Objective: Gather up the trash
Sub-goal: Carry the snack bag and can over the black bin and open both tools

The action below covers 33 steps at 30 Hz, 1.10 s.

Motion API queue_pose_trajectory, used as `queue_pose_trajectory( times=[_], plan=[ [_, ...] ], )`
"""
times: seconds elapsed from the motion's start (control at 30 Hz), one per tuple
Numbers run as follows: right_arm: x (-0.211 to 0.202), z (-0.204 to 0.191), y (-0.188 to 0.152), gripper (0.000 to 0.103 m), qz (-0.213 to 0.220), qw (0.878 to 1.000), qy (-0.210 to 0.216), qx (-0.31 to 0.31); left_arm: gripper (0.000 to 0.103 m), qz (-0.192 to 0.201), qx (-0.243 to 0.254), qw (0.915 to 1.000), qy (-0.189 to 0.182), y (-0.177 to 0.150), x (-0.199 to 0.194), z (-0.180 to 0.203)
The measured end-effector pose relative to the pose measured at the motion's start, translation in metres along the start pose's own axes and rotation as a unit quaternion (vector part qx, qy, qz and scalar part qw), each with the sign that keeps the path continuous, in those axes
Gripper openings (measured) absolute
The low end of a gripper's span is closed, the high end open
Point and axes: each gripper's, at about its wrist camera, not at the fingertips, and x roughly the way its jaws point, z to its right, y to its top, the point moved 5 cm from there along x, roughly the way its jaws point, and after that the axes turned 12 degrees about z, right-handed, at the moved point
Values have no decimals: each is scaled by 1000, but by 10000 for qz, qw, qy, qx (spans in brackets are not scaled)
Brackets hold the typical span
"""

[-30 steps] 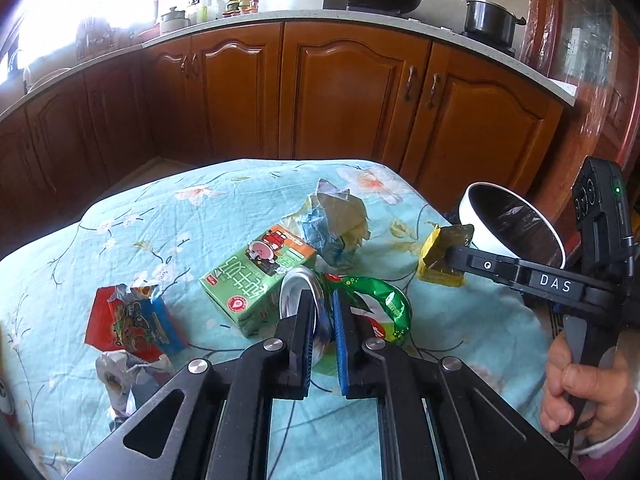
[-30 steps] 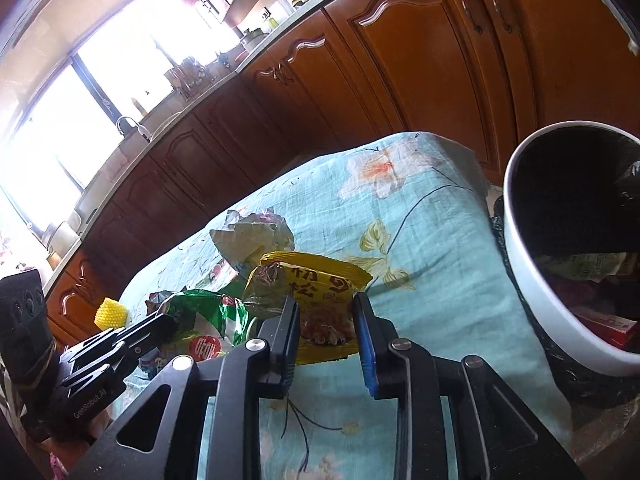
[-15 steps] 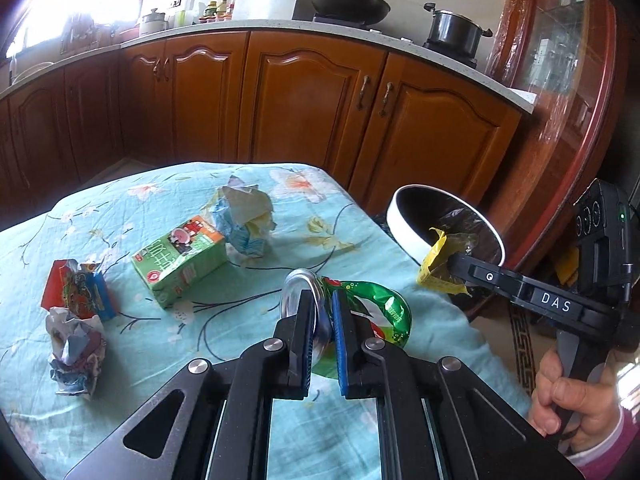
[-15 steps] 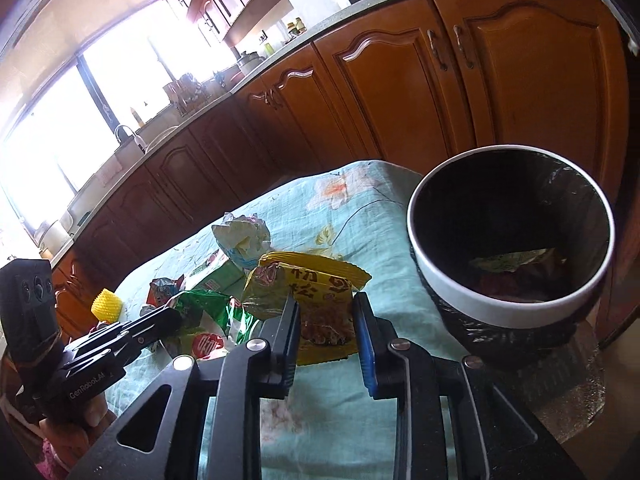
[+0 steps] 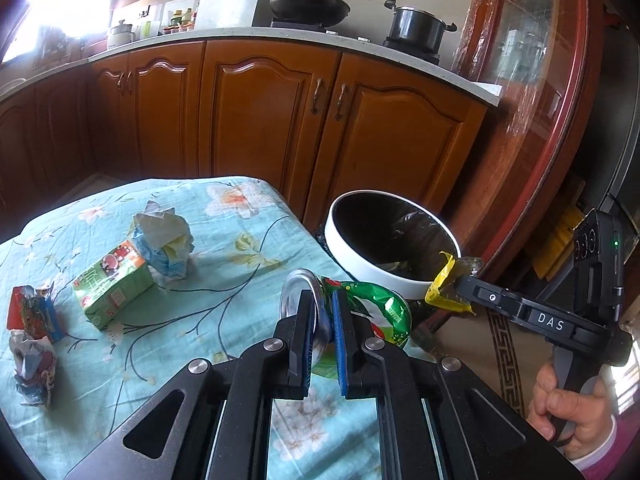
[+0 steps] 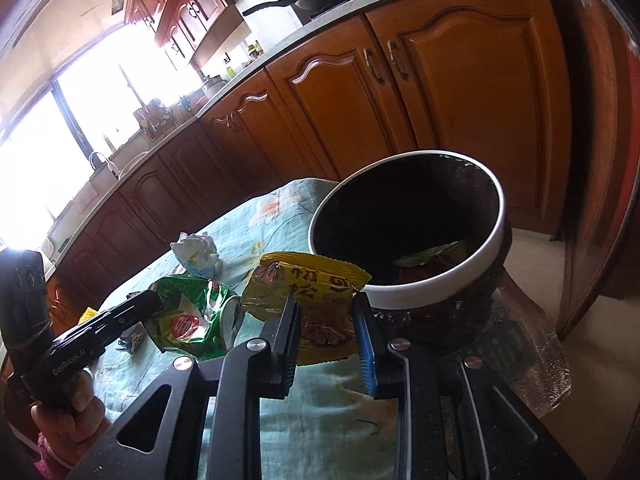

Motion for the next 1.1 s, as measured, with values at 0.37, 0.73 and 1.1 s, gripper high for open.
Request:
queue_pose_trajectory(
  times=[0.37, 0.73, 1.1],
  plan=[
    [-8, 30, 18, 26, 181, 9995, -259, 56, 7, -16, -11, 9999, -142, 10, 35, 25],
    [5, 46, 42, 26, 288, 9986, -446, -75, 7, 113, 126, 9995, -273, 40, 76, 41],
    [33, 65, 56, 26, 86, 9972, -695, -271, 7, -11, 169, 9995, -269, 49, 134, 51]
  ],
)
